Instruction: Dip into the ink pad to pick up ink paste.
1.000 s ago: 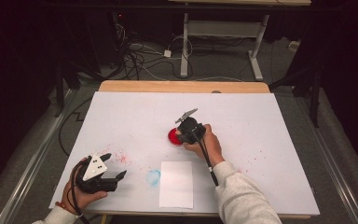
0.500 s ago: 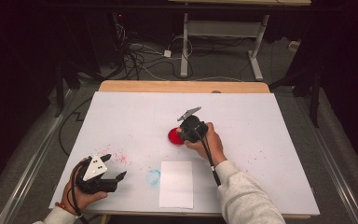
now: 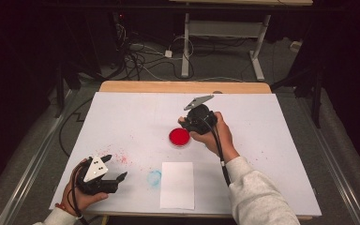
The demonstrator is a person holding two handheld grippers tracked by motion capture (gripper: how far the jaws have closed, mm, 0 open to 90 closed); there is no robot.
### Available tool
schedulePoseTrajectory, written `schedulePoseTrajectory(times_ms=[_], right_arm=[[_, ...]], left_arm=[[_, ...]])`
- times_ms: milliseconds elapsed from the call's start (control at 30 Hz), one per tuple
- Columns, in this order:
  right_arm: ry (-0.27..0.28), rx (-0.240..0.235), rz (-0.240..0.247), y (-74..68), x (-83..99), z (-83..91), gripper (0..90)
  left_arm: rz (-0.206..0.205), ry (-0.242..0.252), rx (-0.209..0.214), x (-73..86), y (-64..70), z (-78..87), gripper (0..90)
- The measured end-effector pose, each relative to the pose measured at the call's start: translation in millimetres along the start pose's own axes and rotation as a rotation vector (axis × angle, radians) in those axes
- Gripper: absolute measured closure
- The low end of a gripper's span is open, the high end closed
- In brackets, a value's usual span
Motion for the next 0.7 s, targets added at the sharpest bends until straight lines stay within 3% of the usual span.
schedulePoseTrajectory(times_ms=[133,267,533,700], right_arm=[[0.003,-0.002,0.001,-3.9,-3.7,2.5,76.0],[-0.02,-0.003,-0.001,-6.2,0.1,-5.6,76.0],[-0.11,-0.02,0.003,-11.2,21.5,-40.0,76.1],[-0.138,-0.02,-0.028,-10.9,33.0,-57.7,76.1]], left_arm=[[-0.006,-0.003,0.002,-0.3,0.8,-0.3,18.7],[-0.005,-0.002,0.002,-0.2,0.7,-0.6,18.2],[0.0,-0.007,-0.001,1.5,-0.4,-0.5,18.0],[-0.005,-0.01,0.004,1.9,0.6,-1.2,18.1]])
Point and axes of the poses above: each handheld gripper's, and its own axes: z roughly backward along the jaws, x roughly out of its underside, y roughly to its right, the point moved 10 cm from there along -z, roughly forward along the jaws, and after that the axes turned 6 degrees about -z, right-handed, at the moved point
